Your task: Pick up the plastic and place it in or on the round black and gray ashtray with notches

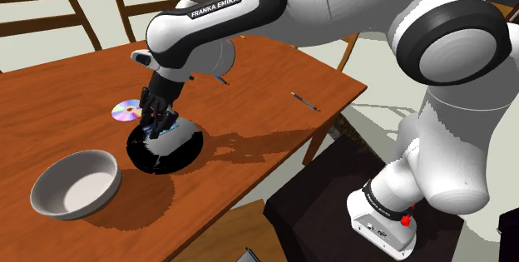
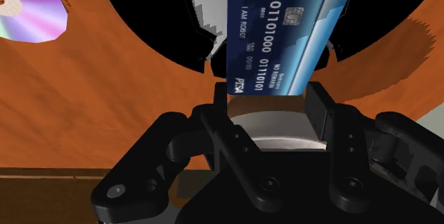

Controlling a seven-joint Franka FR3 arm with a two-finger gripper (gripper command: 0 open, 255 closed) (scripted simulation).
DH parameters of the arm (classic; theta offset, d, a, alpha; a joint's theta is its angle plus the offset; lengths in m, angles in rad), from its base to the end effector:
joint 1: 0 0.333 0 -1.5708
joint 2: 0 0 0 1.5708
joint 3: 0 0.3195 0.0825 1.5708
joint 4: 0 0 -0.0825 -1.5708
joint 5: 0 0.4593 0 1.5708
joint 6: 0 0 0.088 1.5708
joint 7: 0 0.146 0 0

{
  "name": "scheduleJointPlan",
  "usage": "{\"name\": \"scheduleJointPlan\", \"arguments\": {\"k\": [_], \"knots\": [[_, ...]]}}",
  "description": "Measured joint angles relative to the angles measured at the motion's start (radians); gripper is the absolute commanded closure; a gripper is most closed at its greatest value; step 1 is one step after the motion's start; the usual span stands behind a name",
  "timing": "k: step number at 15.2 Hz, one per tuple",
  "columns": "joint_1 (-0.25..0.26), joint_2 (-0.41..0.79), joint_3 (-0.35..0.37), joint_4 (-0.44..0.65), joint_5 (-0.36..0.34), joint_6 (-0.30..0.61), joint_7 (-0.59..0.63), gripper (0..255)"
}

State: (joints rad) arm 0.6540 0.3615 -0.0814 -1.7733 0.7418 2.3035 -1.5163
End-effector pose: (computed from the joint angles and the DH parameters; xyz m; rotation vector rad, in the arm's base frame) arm 0.6025 0.4321 0.3086 -1.8221 -1.9446 -0.5507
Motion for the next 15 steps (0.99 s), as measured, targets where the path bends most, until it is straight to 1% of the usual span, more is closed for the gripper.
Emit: {"name": "scheduleJointPlan", "arguments": {"k": [5,11,12,15], "knots": [[-0.005,0.032,0.010,-0.017,0.030,0.039,-0.041,255],[-0.005,0.036,0.012,-0.019,0.034,0.045,-0.046,255],[-0.005,0.036,0.012,-0.019,0.034,0.045,-0.046,0],[-0.005,0.036,0.012,-0.019,0.034,0.045,-0.046,0]]}}
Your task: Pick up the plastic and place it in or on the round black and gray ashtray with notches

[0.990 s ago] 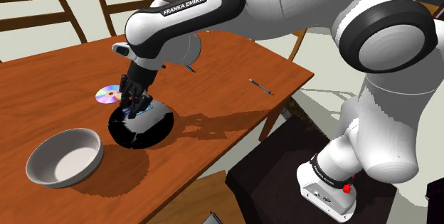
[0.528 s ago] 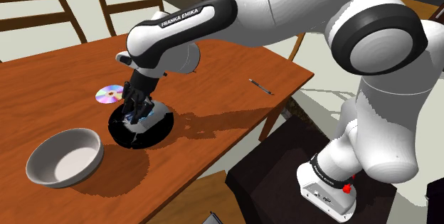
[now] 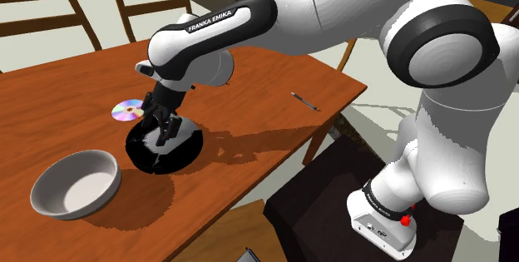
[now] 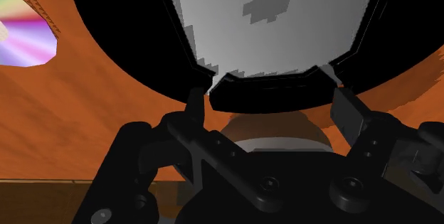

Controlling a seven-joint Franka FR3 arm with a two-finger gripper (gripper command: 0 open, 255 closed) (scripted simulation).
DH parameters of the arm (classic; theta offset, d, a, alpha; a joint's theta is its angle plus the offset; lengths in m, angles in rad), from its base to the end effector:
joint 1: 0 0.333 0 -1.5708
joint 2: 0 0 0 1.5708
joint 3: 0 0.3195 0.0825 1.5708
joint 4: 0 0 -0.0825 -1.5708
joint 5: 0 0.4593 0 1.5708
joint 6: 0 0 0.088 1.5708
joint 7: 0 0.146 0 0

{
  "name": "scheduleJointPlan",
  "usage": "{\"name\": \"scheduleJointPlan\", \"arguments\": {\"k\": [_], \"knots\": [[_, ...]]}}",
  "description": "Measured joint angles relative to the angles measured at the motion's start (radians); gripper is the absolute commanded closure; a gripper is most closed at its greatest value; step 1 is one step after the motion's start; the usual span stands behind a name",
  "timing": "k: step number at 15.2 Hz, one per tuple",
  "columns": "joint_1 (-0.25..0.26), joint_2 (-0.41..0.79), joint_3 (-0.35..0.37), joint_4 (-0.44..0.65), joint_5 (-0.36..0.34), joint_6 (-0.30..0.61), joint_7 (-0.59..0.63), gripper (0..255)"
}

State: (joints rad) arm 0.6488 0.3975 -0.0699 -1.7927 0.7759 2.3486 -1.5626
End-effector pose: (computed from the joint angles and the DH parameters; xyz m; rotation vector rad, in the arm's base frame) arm 0.6006 0.4309 0.2756 -1.8222 -1.9444 -0.5514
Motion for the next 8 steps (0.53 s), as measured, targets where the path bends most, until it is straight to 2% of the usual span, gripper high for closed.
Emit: {"name": "scheduleJointPlan", "arguments": {"k": [3,8], "knots": [[0.000,0.000,0.000,0.000,0.000,0.000,0.000,0],[-0.018,-0.075,-0.023,-0.017,-0.032,-0.065,0.017,0]]}}
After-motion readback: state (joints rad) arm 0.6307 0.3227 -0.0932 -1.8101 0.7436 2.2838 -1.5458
